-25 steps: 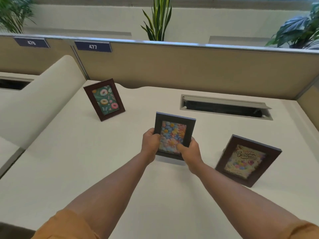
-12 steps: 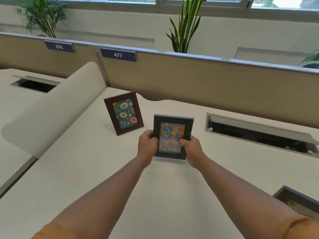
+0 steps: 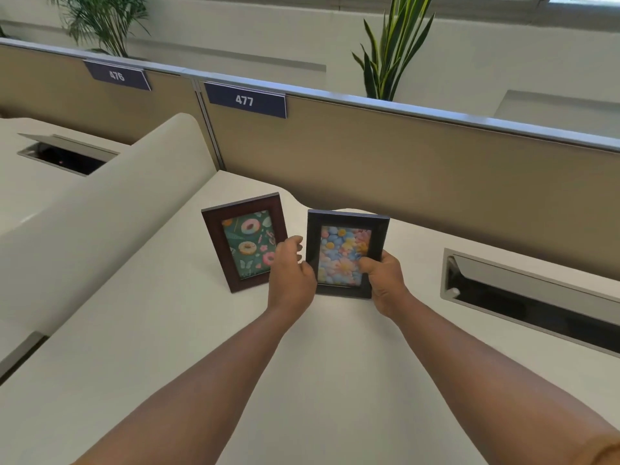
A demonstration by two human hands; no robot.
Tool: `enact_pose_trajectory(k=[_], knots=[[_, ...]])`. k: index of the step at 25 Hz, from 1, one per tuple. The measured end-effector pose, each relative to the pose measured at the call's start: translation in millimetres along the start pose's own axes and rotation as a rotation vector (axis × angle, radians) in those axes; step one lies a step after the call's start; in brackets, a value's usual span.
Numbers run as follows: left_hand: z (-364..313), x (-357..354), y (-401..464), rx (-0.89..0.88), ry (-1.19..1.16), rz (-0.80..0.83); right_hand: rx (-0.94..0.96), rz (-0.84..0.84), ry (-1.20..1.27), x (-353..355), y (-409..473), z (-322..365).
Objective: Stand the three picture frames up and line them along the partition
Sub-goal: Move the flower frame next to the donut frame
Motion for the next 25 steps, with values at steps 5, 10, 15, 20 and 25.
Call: enact_pose_trajectory(k=[5,10,15,20,25], knots=[[-12.5,24.1,41.5,-0.391,0.456,-0.401,0.009,0.023,-0.011,-9.6,33.2,7.8],[-16.3,47.5,85.7,-0.278,0.628,-0.419,0.014,0.05,-0.017,-22.1,50.0,10.5],[-7.8,49.5,91.4,-0.338,0.59,-0.366,0.018,0.067,-0.031,-32.2,55.2,9.0],[-4.2,51.4,89.9,-0.372,0.479,-0.337,0.014,0.089,-0.036,-37.6,56.2,7.3],[1.4,52.9,90.2,-0.409,0.489,-0.338,0.009,0.107,-0.048,-40.8,56.9,8.2]])
Point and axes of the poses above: each hand's wrist, its own y-axis towards the middle knuckle, its own x-axis out of the back of the hand, z = x × y, the point moved 1 cm from there along y, towards the middle knuckle, and after that the axes turned 7 degrees about y, right-handed, at the moved point
